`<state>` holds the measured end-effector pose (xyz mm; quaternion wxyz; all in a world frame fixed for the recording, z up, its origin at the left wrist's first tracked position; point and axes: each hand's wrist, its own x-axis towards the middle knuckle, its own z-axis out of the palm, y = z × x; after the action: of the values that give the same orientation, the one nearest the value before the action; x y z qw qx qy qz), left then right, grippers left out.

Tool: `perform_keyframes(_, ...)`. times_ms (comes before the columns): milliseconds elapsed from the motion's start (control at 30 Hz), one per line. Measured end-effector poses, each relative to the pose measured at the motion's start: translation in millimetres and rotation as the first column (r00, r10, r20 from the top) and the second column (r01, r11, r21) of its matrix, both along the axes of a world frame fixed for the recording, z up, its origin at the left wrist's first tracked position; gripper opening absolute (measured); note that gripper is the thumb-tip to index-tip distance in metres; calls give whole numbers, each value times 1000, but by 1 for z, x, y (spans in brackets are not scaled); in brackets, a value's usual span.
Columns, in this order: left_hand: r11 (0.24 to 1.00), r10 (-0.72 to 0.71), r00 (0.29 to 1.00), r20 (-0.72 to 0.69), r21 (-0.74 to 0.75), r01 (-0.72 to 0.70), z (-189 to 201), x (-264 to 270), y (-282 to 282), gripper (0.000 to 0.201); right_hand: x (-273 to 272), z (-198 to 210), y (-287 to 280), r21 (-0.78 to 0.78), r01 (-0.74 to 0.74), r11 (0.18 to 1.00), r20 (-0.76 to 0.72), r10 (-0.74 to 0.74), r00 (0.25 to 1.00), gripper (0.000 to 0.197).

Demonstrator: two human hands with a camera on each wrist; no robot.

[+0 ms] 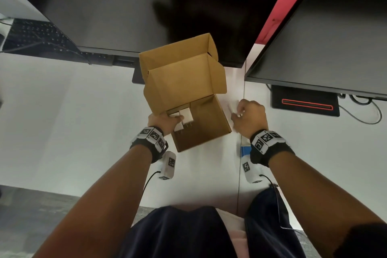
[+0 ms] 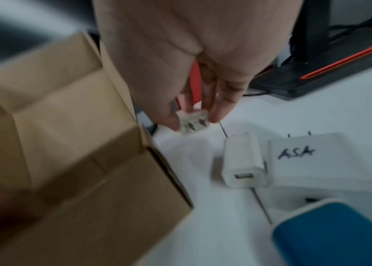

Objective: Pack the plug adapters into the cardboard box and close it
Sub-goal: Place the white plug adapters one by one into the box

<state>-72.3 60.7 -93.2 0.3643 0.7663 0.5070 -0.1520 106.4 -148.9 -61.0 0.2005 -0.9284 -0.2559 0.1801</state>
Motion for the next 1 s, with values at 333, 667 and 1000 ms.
perform_keyframes(333, 999, -32, 999, -19, 2, 32, 0, 0, 1, 66, -54, 27, 26, 135, -241, 961, -40, 249, 968, 26)
perform_keyframes(667, 999, -36, 999, 15, -35, 36, -3, 0, 1, 58, -72, 0, 56, -40, -324, 945, -80, 320, 944, 8)
perform_keyframes(1000, 977, 190, 977, 101, -115, -179, 10, -7, -8, 74, -63, 8, 34, 189, -305, 934, -101, 327, 940, 22)
